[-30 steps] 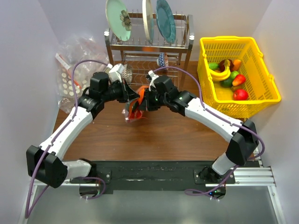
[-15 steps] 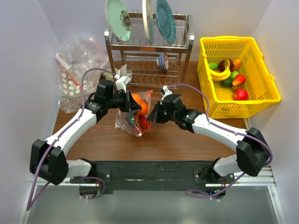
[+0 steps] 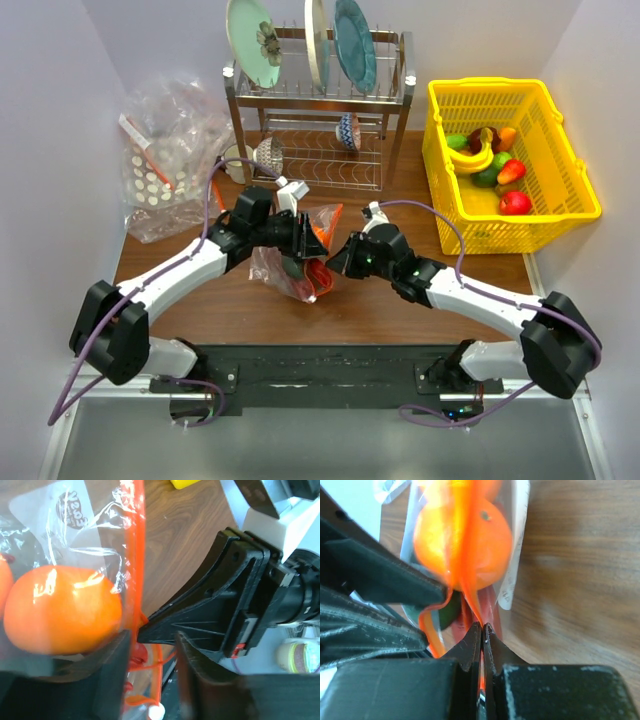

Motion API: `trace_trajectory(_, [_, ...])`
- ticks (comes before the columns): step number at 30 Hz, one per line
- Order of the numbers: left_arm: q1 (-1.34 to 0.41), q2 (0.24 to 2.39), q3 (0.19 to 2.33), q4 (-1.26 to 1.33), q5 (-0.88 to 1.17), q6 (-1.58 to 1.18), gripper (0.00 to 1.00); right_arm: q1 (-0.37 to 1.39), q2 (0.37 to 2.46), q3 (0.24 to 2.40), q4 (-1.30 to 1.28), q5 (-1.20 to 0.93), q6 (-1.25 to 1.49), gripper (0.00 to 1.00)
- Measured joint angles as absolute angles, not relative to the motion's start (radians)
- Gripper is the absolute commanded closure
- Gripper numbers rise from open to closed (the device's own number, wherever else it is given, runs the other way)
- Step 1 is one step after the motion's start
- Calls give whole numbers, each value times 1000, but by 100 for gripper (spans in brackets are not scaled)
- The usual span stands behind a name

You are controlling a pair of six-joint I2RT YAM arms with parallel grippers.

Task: Place the food in the zip-top bag and seal the zipper
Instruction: Adjust the zipper food storage bag at the center of the board.

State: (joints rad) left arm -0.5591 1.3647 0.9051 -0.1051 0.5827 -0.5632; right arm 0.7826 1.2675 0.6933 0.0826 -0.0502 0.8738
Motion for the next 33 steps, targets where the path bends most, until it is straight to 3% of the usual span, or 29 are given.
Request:
trace_trajectory(3, [-560, 1362, 928, -139, 566, -542, 20, 783, 1268, 693, 87, -43, 875, 100])
trace_trajectory(5, [-560, 1349, 950, -168, 555, -517, 18, 783, 1269, 693, 87, -42, 877, 100])
trace_trajectory(9, [-566, 1250, 965, -220, 543, -463, 29, 780, 1274, 694, 87, -42, 894, 100])
trace_trajectory(14, [-619, 1063, 964, -269, 524, -354, 29, 779, 1283, 703, 81, -43, 935, 100])
trace_trajectory(22, [-678, 657, 648, -170, 469, -277, 33, 779, 1306, 811, 44, -44, 980, 100])
trace_trajectory(27, [-722, 550, 486, -128, 394, -248, 41, 779, 1339, 850, 42, -67, 992, 100])
trace_trajectory(33, [-749, 488, 456, -118, 342, -131, 46, 779, 1356, 855, 29, -79, 1007, 100])
